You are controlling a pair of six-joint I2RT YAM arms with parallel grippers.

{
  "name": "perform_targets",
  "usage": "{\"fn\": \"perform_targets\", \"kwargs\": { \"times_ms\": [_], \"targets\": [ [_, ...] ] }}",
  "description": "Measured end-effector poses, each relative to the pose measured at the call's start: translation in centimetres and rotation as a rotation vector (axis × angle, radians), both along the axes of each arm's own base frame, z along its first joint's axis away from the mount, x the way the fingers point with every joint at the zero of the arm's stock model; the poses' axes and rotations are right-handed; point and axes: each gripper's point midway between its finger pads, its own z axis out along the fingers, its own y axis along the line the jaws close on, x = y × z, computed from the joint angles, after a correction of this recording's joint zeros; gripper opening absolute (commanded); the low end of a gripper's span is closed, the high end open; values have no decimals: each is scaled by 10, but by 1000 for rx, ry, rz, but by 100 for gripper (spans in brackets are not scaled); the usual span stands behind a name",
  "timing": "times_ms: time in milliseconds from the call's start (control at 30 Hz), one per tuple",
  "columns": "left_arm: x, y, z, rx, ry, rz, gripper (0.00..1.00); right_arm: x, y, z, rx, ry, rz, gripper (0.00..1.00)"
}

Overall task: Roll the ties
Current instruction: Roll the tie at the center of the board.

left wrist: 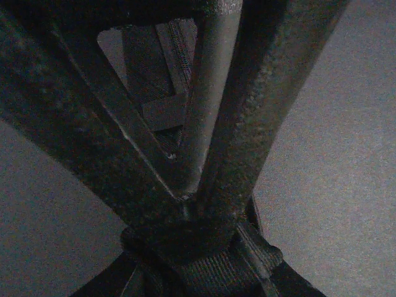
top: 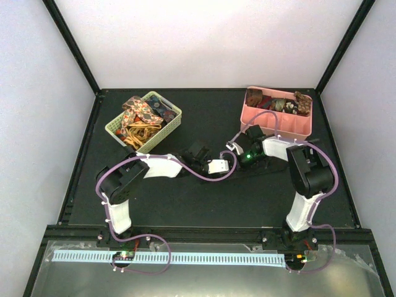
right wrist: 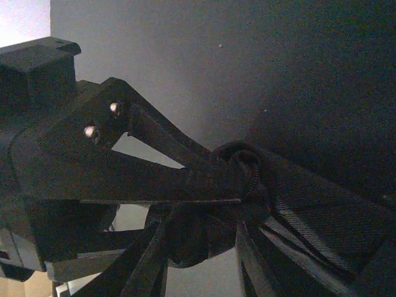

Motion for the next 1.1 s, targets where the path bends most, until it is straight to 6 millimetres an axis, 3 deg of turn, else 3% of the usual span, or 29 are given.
{"fn": "perform_targets", "kwargs": {
  "times_ms": [67, 233, 467, 533, 733, 800, 933, 1100],
  "targets": [
    [0, 0, 0, 1, 1, 0, 29, -1, 1, -2, -4, 4, 3, 20],
    [0, 0, -1, 2, 2, 0, 36, -2, 1, -3, -13, -10, 17, 2],
    [3, 2, -8, 20, 13, 34, 73, -2, 1, -6, -18, -17, 32, 2],
    [5, 4, -9, 20, 26, 56, 95, -2, 1, -6, -20, -18, 36, 2],
    [3, 22, -5, -6, 63, 124, 99, -2, -2, -8, -32, -31, 41, 2],
    [4, 25, 8, -46, 61, 143, 99, -1, -4, -8, -38, -35, 39, 2],
    [13, 27, 52, -172, 21, 188, 99, 1, -8, -10, -54, -38, 32, 2],
    [41, 31, 106, -305, 22, 246, 99, 3, -14, -13, -82, -50, 27, 2]
  ]
}}
